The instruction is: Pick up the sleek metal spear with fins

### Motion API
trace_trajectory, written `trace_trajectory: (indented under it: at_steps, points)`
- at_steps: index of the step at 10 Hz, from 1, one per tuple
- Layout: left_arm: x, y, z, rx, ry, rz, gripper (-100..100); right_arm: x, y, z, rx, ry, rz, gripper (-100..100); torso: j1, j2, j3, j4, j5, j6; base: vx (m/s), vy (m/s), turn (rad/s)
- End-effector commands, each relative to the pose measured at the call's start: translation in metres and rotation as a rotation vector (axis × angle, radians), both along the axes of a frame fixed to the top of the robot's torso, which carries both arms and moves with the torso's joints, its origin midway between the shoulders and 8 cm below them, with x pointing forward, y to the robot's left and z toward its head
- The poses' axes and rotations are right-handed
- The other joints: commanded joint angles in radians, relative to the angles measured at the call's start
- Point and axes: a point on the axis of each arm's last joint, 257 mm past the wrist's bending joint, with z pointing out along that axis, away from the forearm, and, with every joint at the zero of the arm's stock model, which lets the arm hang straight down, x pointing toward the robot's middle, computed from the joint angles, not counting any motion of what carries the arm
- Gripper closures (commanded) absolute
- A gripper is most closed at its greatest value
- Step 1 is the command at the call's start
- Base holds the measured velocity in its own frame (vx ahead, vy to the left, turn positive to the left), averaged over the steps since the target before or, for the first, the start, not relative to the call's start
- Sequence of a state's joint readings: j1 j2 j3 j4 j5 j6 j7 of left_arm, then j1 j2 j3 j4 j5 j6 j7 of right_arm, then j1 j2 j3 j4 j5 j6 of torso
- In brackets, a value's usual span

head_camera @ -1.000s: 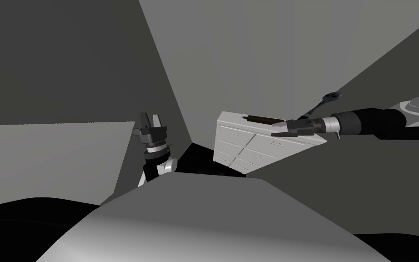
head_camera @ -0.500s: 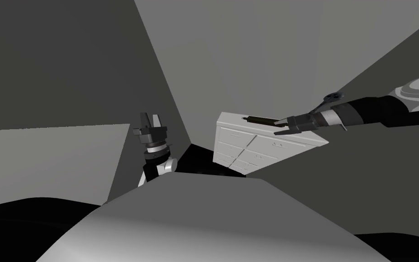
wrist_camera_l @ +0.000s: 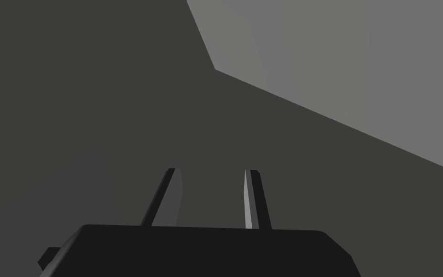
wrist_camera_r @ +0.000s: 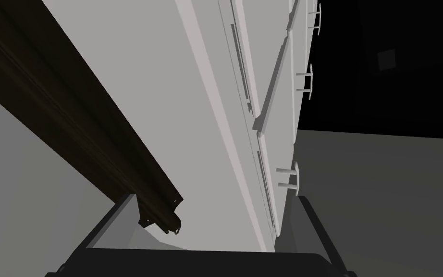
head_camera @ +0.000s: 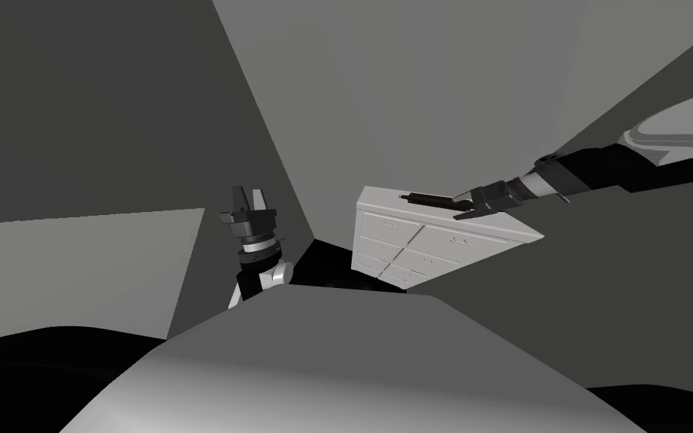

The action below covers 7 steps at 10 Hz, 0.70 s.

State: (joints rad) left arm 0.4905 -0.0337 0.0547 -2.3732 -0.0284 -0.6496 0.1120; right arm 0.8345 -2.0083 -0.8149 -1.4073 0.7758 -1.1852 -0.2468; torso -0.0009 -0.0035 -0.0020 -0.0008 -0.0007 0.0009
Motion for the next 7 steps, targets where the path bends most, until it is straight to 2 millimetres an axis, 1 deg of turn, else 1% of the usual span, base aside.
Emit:
trace_trajectory:
  at_steps: [1, 2, 3, 5, 6, 7]
  points:
    - [0.0, 0.0, 0.0, 0.0, 0.0, 0.0, 0, 0.004, -0.001, 0.0, -0.039, 0.011, 0.011, -100, 0.0, 0.0, 0.0, 0.0, 0.0, 0.0, 0.061, 0.0, -0.031]
    - [0.0, 0.0, 0.0, 0.0, 0.0, 0.0, 0, 0.009, -0.008, 0.001, -0.097, 0.024, 0.016, -100, 0.0, 0.0, 0.0, 0.0, 0.0, 0.0, 0.067, -0.003, -0.065]
    - [0.0, 0.0, 0.0, 0.0, 0.0, 0.0, 0, 0.01, -0.006, 0.002, -0.102, 0.026, 0.021, -100, 0.0, 0.0, 0.0, 0.0, 0.0, 0.0, 0.054, -0.006, -0.04]
    - [0.0, 0.0, 0.0, 0.0, 0.0, 0.0, 0, 0.02, -0.018, 0.002, -0.203, 0.051, 0.028, -100, 0.0, 0.0, 0.0, 0.0, 0.0, 0.0, 0.075, -0.011, -0.093]
    - [0.0, 0.0, 0.0, 0.0, 0.0, 0.0, 0, 0.025, -0.021, 0.002, -0.248, 0.064, 0.037, -100, -0.001, -0.001, -0.001, 0.0, 0.0, 0.0, 0.106, -0.026, -0.123]
    - [0.0, 0.0, 0.0, 0.0, 0.0, 0.0, 0, 0.027, -0.019, 0.002, -0.257, 0.066, 0.045, -100, -0.002, -0.002, -0.002, -0.001, -0.001, 0.0, 0.076, -0.005, -0.037]
